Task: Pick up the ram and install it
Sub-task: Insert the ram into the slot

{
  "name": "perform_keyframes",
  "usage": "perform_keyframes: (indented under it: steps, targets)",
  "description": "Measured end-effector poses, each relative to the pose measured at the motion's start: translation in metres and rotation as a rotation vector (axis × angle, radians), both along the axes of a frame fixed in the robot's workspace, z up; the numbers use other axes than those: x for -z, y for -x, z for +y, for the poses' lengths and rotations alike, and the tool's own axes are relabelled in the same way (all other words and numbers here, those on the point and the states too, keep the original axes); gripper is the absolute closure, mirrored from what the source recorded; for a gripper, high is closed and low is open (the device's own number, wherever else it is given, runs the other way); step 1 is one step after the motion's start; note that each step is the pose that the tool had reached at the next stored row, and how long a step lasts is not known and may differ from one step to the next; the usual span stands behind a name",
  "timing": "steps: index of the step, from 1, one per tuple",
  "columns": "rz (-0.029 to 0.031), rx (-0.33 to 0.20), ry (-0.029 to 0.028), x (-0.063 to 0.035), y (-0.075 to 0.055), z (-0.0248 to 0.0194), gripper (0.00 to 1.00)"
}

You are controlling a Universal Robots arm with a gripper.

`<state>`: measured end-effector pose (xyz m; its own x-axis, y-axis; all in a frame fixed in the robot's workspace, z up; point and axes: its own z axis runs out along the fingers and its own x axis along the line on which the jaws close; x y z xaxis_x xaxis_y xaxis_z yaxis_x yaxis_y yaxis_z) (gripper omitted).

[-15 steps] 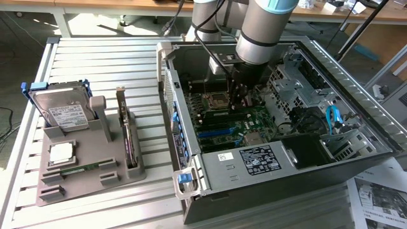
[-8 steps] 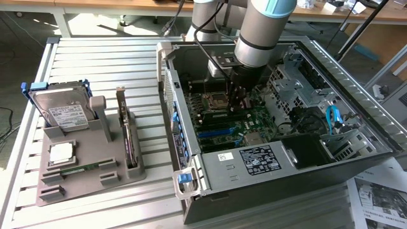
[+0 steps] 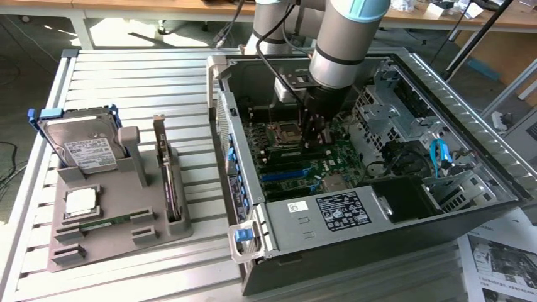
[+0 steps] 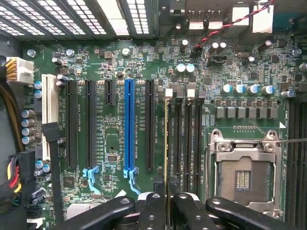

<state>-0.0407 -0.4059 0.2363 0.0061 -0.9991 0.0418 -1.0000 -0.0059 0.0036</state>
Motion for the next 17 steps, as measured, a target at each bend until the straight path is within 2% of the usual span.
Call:
perform_keyframes:
  steps: [1,3,4,5,6,7,9,13,17]
  targets:
    - [0.0,0.0,-0.0089,0.001,0.0,0.0,0.87]
    - [0.0001,0.0,-0.0091,0.001,0.0,0.0,0.87]
    - [0.0,0.0,-0.0073,0.0011,-0.0001,0.0,0.87]
    - [0.0,0.0,-0.0019,0.0011,0.0,0.0,0.87]
    - [-0.0001,0.0,0.0117,0.0012,0.0,0.0,0.87]
    - [-0.0001,0.0,0.0138,0.0011,-0.0001,0.0,0.87]
    - [0.0001,0.0,0.0142,0.0012,0.0,-0.0001,0.87]
    - [0.0,0.0,0.0054,0.0024,0.0,0.0001,0.87]
    - [0.0,0.0,0.0049,0.0027,0.0,0.0,0.87]
